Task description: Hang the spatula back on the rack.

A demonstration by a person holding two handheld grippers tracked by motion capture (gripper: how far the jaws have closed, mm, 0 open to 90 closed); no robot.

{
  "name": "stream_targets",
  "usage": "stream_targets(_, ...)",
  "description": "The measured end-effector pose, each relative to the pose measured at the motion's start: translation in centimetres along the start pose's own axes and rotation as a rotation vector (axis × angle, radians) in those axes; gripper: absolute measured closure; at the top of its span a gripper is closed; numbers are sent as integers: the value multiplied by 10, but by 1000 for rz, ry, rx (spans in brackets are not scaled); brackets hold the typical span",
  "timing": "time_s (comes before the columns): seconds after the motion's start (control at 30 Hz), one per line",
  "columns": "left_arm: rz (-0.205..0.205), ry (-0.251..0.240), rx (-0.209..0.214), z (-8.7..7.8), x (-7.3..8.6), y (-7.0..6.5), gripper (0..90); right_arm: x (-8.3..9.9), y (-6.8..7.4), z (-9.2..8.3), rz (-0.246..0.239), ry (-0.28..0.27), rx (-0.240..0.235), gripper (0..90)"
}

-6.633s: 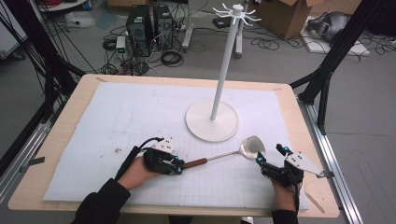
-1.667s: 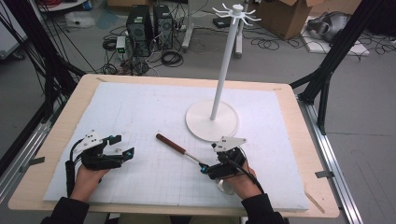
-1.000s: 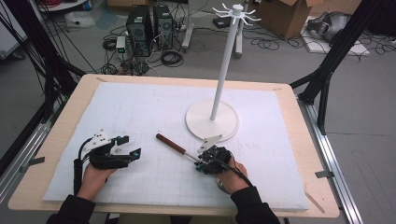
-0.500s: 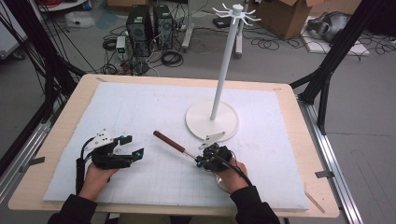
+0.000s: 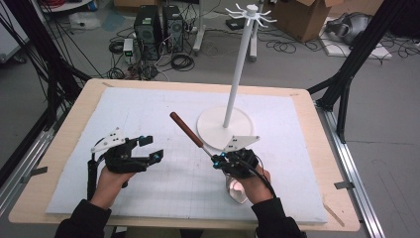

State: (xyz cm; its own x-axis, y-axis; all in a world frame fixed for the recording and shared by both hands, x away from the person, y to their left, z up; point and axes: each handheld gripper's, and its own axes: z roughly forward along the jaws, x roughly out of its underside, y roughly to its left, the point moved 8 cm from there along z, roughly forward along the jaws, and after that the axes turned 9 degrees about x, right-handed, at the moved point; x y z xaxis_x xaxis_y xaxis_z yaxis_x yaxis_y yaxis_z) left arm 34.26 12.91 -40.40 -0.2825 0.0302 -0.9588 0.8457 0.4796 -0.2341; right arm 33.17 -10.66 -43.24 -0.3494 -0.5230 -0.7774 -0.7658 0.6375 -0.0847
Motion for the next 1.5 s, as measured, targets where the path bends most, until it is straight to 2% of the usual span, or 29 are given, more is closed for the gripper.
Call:
stream_targets(0.03,4,-21,-26,3,-7,-1,216,-3,0,-3,6,-19,-2,847)
stream_targets(0.13,-6,-37,-22,7,-15,-3,219,-6,-1,-7,14,-40,10,846)
stream_targets(0.2,-6,-32,-10,11,-21,-5,224,-8,-1,-9,18,-50,13,846)
stream_targets(0.33,6,-49,36,19,-40,-16,246,-20,-2,-19,29,-109,25,846)
stream_targets(0.47,15,-55,57,26,-49,-24,248,-30,0,-24,30,-152,25,847)
stream_targets(0.53,37,-62,74,34,-62,-33,248,-38,2,-26,32,-180,23,847)
stream_targets(0.57,37,-62,74,34,-62,-33,248,-41,2,-26,27,-193,27,847)
stream_targets(0.67,64,-76,99,41,-77,-44,251,-43,4,-26,29,-200,24,847)
stream_targets(0.77,109,-63,125,52,-91,-58,249,-49,4,-27,30,-228,32,847)
stream_targets(0.87,124,-58,130,58,-96,-64,248,-54,5,-28,26,-237,32,847)
stream_targets(1.0,154,-43,113,70,-108,-71,259,-59,7,-28,27,-242,38,846)
stream_targets(1.1,159,-32,105,75,-112,-72,333,-62,8,-26,29,-247,39,846)
stream_targets(1.13,153,-29,99,77,-115,-72,333,-62,8,-26,29,-247,39,846)
stream_targets(1.17,147,-19,92,80,-117,-69,426,-62,10,-24,32,-243,39,846)
stream_targets(1.3,137,-11,93,82,-117,-68,592,-62,10,-24,34,-241,46,845)
stream_targets(1.33,137,-8,93,83,-117,-67,592,-62,10,-24,34,-241,46,845)
stream_targets(1.4,129,-9,111,83,-117,-67,698,-62,11,-23,40,-241,44,845)
stream_targets(1.5,76,-26,182,84,-118,-68,724,-62,11,-24,44,-249,38,844)
